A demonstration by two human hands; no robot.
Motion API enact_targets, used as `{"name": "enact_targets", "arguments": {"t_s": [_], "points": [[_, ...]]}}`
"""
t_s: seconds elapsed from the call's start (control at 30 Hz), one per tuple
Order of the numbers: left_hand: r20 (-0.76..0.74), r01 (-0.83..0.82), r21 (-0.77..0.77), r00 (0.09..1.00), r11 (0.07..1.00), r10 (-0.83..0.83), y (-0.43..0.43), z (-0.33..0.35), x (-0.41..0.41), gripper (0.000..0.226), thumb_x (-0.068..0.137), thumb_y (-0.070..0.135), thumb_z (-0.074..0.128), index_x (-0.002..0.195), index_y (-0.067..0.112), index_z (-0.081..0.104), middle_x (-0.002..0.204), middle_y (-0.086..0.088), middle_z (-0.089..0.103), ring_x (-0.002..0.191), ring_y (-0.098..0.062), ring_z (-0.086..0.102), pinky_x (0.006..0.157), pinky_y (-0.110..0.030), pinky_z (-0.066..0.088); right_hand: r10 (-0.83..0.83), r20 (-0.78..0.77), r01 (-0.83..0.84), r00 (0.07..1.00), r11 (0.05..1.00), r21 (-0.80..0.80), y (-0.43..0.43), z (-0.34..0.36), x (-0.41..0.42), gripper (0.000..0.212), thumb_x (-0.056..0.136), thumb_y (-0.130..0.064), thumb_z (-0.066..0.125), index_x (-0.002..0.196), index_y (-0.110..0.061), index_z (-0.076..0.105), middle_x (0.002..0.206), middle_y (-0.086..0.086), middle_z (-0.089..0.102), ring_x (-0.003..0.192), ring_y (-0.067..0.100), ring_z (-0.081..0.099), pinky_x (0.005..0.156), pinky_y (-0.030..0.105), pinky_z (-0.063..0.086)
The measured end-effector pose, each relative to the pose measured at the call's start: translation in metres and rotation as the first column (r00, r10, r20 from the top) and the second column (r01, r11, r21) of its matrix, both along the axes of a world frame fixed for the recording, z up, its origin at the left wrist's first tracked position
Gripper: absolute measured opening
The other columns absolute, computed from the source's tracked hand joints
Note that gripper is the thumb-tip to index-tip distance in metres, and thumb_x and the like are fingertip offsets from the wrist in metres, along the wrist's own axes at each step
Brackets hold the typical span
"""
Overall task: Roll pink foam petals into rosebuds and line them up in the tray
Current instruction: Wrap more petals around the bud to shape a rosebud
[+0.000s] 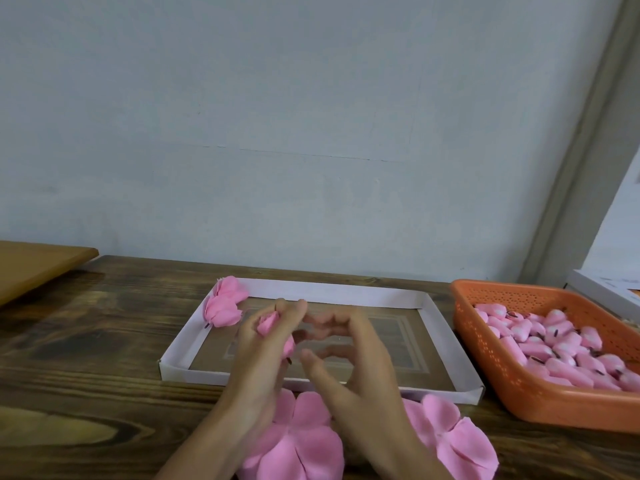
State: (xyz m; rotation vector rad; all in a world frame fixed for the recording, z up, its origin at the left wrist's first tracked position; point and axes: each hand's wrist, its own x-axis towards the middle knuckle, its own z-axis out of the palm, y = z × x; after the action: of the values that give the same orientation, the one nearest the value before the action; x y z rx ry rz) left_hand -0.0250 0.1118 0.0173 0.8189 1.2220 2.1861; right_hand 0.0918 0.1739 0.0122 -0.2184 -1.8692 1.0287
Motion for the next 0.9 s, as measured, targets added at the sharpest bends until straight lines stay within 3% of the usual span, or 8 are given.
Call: {"name": "enact_targets", "arguments": {"t_s": [0.13, 0.23, 0.43, 0.6, 0.67, 0.77, 0.83, 0.9], "points": [[0.133, 0.122, -0.007, 0.984, 0.993, -0.120, -0.003, 0.000, 0.005, 0.046, 0.072, 0.053, 0.083, 0.098, 0.016, 0.076, 0.109, -0.007, 0.074, 0.091, -0.016, 0.071, 0.064, -0.028, 0.056, 0.064, 0.044, -0.064, 0.997, 0.998, -0.003, -0.007, -0.006, -0.006, 0.031, 0.086, -0.018, 0.079, 0.113, -0.023, 0.065, 0.111, -0.007, 0.072, 0.100, 0.021, 0.072, 0.083, 0.038, 0.061], [0.128, 0.205, -0.013, 0.971, 0.979, -0.201, -0.004, 0.002, 0.011, 0.061, 0.075, 0.056, 0.084, 0.112, 0.009, 0.073, 0.111, -0.009, 0.074, 0.092, -0.015, 0.071, 0.068, -0.023, 0.056, 0.070, 0.019, -0.068, 0.997, 0.995, -0.066, -0.008, -0.009, -0.009, 0.028, 0.084, -0.009, 0.081, 0.107, -0.019, 0.067, 0.101, -0.004, 0.075, 0.094, 0.021, 0.075, 0.082, 0.033, 0.062], [0.080, 0.363, 0.060, 0.927, 0.930, -0.367, -0.006, 0.006, 0.005, 0.052, 0.067, 0.042, 0.095, 0.105, 0.015, 0.073, 0.124, -0.020, 0.070, 0.106, -0.035, 0.070, 0.083, -0.044, 0.059, 0.168, -0.078, -0.185, 0.983, 0.922, -0.340, 0.005, -0.001, -0.007, 0.020, 0.079, -0.007, 0.082, 0.094, -0.018, 0.073, 0.098, 0.008, 0.078, 0.089, 0.026, 0.075, 0.078, 0.032, 0.060], [-0.027, 0.443, 0.045, 0.896, 0.895, -0.443, -0.008, 0.005, 0.002, 0.031, 0.075, 0.034, 0.091, 0.079, 0.014, 0.067, 0.138, -0.025, 0.062, 0.131, -0.046, 0.056, 0.100, -0.059, 0.038, 0.352, -0.010, -0.326, 0.936, 0.857, -0.399, 0.006, 0.006, -0.002, 0.021, 0.089, 0.009, 0.069, 0.093, -0.011, 0.072, 0.097, 0.010, 0.079, 0.092, 0.022, 0.073, 0.082, 0.034, 0.059], [-0.066, 0.457, 0.025, 0.888, 0.889, -0.455, -0.010, 0.006, 0.003, 0.039, 0.080, 0.041, 0.086, 0.079, 0.007, 0.068, 0.140, -0.023, 0.061, 0.131, -0.043, 0.057, 0.095, -0.051, 0.044, 0.388, -0.010, -0.353, 0.922, 0.828, -0.435, 0.003, 0.009, 0.000, 0.015, 0.092, 0.012, 0.062, 0.094, -0.002, 0.069, 0.092, 0.009, 0.077, 0.086, 0.020, 0.071, 0.078, 0.032, 0.058], [-0.051, 0.460, -0.043, 0.886, 0.887, -0.461, -0.013, 0.009, 0.003, 0.090, 0.081, 0.057, 0.080, 0.107, -0.024, 0.052, 0.140, -0.017, 0.062, 0.119, -0.035, 0.064, 0.075, -0.035, 0.055, 0.422, -0.021, -0.378, 0.906, 0.788, -0.485, 0.002, 0.012, 0.000, 0.011, 0.097, 0.009, 0.055, 0.094, 0.007, 0.065, 0.084, 0.010, 0.070, 0.079, 0.021, 0.063, 0.077, 0.030, 0.055], [-0.039, 0.434, -0.060, 0.899, 0.899, -0.436, -0.013, 0.009, 0.003, 0.097, 0.080, 0.061, 0.079, 0.114, -0.025, 0.048, 0.138, -0.018, 0.064, 0.110, -0.030, 0.066, 0.067, -0.029, 0.054, 0.417, -0.011, -0.362, 0.909, 0.777, -0.515, 0.001, 0.011, -0.001, 0.012, 0.098, 0.008, 0.053, 0.096, 0.010, 0.065, 0.084, 0.011, 0.068, 0.079, 0.025, 0.060, 0.078, 0.033, 0.054], [0.006, 0.411, -0.051, 0.912, 0.910, -0.411, -0.012, 0.009, 0.006, 0.086, 0.078, 0.064, 0.078, 0.115, -0.011, 0.061, 0.135, -0.017, 0.066, 0.101, -0.024, 0.067, 0.062, -0.026, 0.049, 0.366, 0.011, -0.315, 0.930, 0.815, -0.486, -0.001, 0.008, -0.004, 0.009, 0.099, 0.005, 0.057, 0.102, 0.008, 0.065, 0.085, 0.010, 0.072, 0.078, 0.027, 0.062, 0.077, 0.037, 0.055]]}}
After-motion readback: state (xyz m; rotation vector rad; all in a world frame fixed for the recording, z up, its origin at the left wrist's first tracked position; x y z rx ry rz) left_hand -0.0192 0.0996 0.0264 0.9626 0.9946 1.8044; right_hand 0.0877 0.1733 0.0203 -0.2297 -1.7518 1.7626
